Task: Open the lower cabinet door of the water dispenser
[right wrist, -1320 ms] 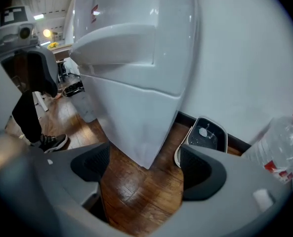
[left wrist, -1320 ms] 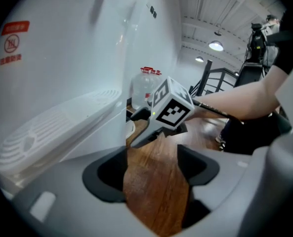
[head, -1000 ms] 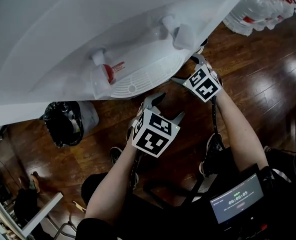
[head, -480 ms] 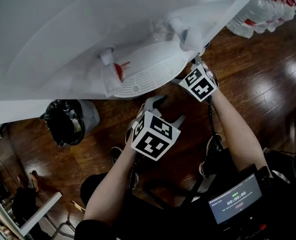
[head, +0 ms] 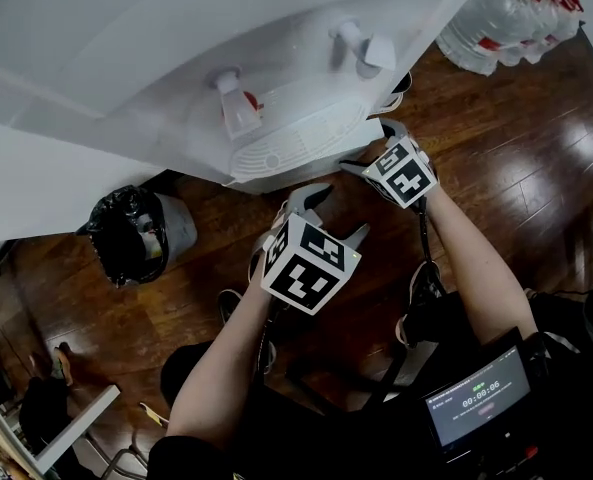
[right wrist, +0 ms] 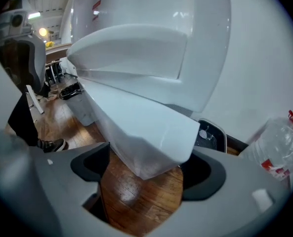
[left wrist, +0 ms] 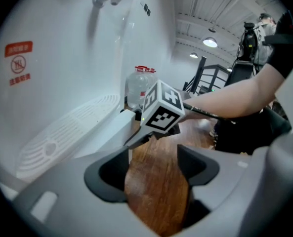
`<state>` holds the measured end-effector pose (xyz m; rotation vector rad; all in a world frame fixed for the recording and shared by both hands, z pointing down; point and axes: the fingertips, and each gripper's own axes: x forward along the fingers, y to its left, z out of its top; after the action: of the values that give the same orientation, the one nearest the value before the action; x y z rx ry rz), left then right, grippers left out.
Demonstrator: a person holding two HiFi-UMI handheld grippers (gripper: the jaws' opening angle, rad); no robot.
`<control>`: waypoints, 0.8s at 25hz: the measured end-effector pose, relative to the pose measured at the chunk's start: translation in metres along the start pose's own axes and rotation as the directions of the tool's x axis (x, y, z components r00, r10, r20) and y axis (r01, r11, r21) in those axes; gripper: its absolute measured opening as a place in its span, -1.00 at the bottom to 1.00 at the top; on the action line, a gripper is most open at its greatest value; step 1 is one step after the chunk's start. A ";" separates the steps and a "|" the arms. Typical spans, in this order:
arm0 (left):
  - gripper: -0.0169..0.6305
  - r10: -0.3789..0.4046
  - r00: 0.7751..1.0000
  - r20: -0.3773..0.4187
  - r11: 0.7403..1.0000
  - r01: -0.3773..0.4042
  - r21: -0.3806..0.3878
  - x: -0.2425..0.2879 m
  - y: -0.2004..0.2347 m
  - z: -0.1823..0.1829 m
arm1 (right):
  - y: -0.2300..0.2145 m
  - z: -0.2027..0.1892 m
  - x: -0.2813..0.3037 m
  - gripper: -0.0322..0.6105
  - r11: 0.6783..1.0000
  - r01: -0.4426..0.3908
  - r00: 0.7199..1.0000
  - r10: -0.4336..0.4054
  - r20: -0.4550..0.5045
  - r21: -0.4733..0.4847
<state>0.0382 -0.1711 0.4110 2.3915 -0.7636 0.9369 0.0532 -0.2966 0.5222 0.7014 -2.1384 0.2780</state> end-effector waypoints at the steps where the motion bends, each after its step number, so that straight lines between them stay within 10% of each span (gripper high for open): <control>1: 0.06 0.000 1.000 0.003 1.000 0.000 0.000 -0.002 -0.004 -0.001 | 0.003 -0.002 -0.004 0.47 1.000 0.001 1.000 -0.001 -0.001 -0.001; 20: 0.05 -0.002 1.000 -0.011 0.998 0.002 0.059 -0.018 -0.087 -0.038 | 0.068 -0.056 -0.061 -0.08 1.000 0.021 1.000 -0.020 -0.016 0.011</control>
<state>0.0650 -0.0783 0.4050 2.4355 -0.7391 0.9834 0.0805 -0.1933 0.5123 0.7248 -2.1148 0.2841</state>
